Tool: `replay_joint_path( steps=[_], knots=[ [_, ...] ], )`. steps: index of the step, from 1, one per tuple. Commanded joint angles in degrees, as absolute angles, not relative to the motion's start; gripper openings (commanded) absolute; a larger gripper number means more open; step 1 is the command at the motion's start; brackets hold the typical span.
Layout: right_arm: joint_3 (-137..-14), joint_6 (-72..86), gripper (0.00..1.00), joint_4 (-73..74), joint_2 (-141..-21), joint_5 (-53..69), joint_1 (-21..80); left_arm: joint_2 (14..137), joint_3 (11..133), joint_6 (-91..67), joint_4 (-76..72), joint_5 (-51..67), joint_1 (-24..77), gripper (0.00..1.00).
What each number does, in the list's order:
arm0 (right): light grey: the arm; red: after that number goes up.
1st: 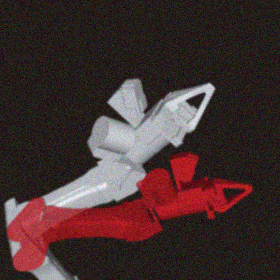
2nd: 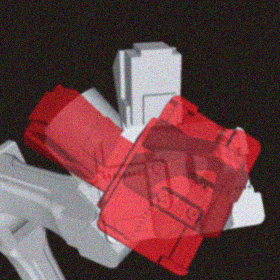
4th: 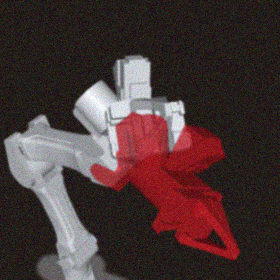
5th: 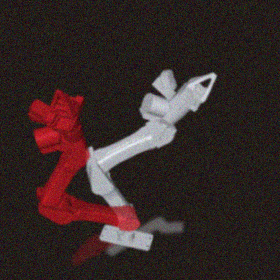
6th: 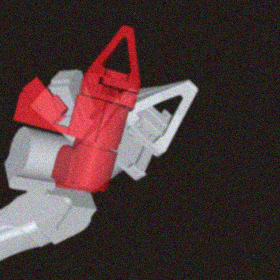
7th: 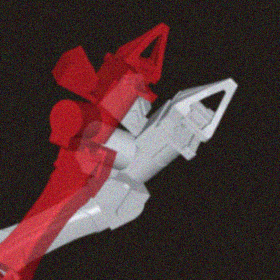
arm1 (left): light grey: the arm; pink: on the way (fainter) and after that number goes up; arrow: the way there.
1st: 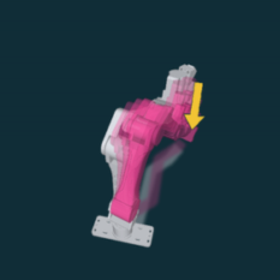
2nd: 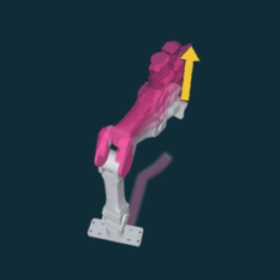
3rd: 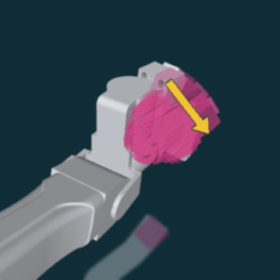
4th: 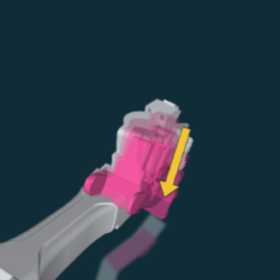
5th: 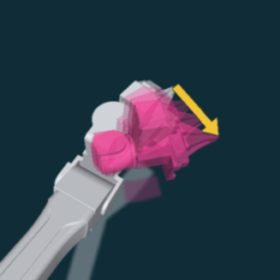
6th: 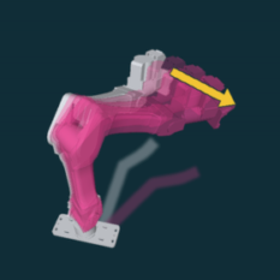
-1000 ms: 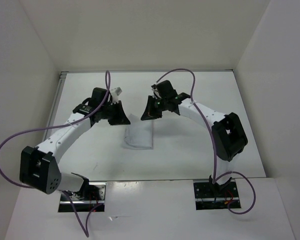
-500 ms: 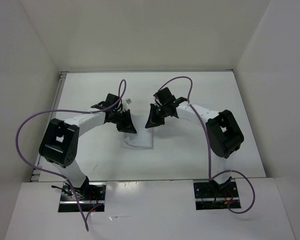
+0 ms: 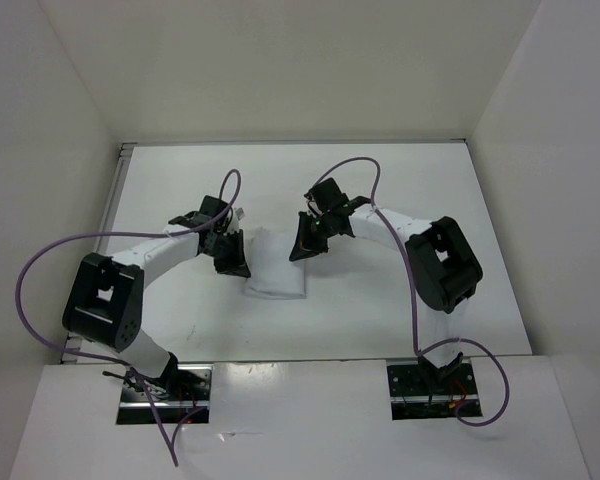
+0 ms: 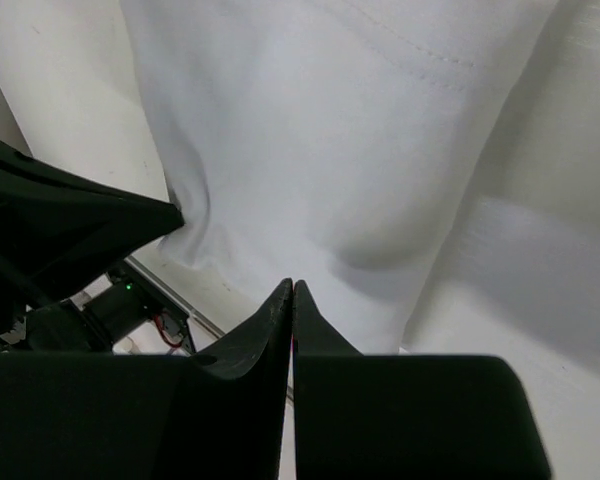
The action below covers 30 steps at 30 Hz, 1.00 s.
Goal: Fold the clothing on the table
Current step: Fold the skirt
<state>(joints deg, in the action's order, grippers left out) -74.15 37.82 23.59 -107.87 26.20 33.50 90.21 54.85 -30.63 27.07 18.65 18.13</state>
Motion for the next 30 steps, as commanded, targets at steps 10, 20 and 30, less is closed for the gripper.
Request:
replay_joint_path(
  steps=[10, 20, 30],
  knots=[
    [-73.5, 36.4, 0.04, 22.6, -108.4, 26.5, 33.9, 92.7, 52.6, -30.4, 33.1, 10.6, 20.1, 0.00],
    [-74.5, 35.9, 0.10, 25.2, -101.6, 21.0, 33.9, 86.2, 56.6, -32.7, 38.3, 7.7, 20.8, 0.00],
    [-62.9, 35.9, 0.83, 26.9, -80.6, 17.1, 28.7, 52.7, 48.0, -40.7, 27.3, 17.3, 19.4, 0.73]
  ],
)
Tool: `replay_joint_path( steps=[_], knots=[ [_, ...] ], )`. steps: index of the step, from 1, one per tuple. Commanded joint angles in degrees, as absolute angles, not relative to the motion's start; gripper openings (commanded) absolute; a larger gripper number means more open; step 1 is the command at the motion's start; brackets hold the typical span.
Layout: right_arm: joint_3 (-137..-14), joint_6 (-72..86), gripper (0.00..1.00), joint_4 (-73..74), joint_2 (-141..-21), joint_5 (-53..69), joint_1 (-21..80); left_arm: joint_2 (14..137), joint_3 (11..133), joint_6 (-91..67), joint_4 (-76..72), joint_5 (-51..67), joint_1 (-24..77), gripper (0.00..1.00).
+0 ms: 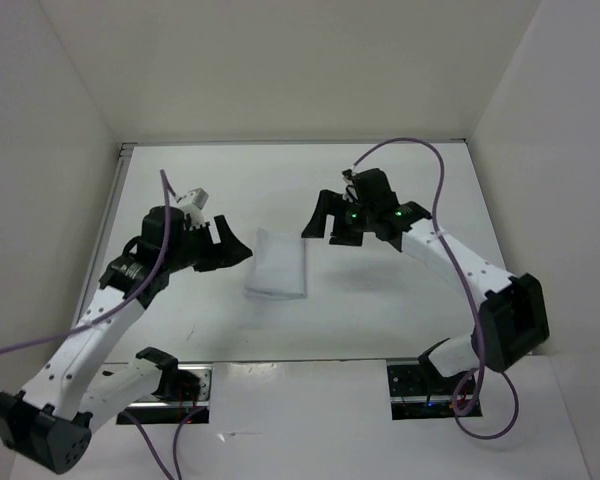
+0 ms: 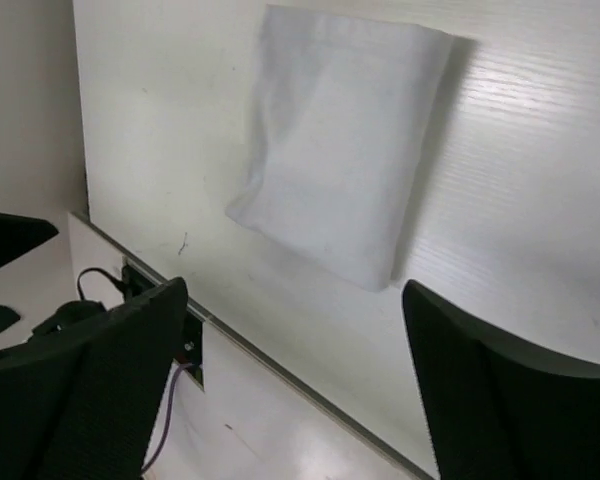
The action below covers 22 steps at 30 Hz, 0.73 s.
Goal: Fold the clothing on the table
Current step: Fold the skirt
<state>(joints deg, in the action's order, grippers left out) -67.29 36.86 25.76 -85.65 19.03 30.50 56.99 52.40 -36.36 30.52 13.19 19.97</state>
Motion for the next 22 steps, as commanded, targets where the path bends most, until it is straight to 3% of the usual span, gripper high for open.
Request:
replay_joint_path(
  steps=[1, 2, 6, 10, 12, 20, 21, 22],
  knots=[
    [-61.4, 35.9, 0.99, 27.6, -78.9, 16.6, 27.6, 51.4, 46.7, -41.2, 26.7, 18.0, 19.4, 0.88],
    [-60.0, 35.9, 0.99, 28.2, -75.2, 16.6, 27.6, 50.3, 44.3, -41.7, 26.2, 18.0, 19.4, 1.00],
    [-51.2, 38.7, 0.99, 29.0, -64.0, 14.7, 24.3, 45.7, 40.6, -42.9, 26.7, 18.0, 19.4, 1.00],
    [-41.9, 41.1, 0.99, 23.3, -52.2, 28.8, 15.7, 43.1, 39.4, -43.4, 26.7, 17.5, 18.9, 1.00],
    [-39.9, 41.1, 0.99, 23.3, -48.0, 30.0, 11.4, 42.3, 39.4, -44.6, 26.2, 17.5, 18.9, 1.00],
    [-41.5, 38.7, 0.99, 26.1, -46.1, 29.4, 10.9, 37.9, 37.0, -46.8, 26.2, 16.9, 18.9, 1.00],
    [-41.5, 38.7, 0.97, 24.4, -46.1, 30.1, 10.9, 37.9, 36.5, -46.8, 26.2, 16.3, 18.9, 1.00],
    [-39.7, 38.7, 0.87, 22.7, -44.4, 30.1, 10.9, 37.9, 36.5, -46.8, 26.2, 16.3, 18.9, 1.00]
  ],
)
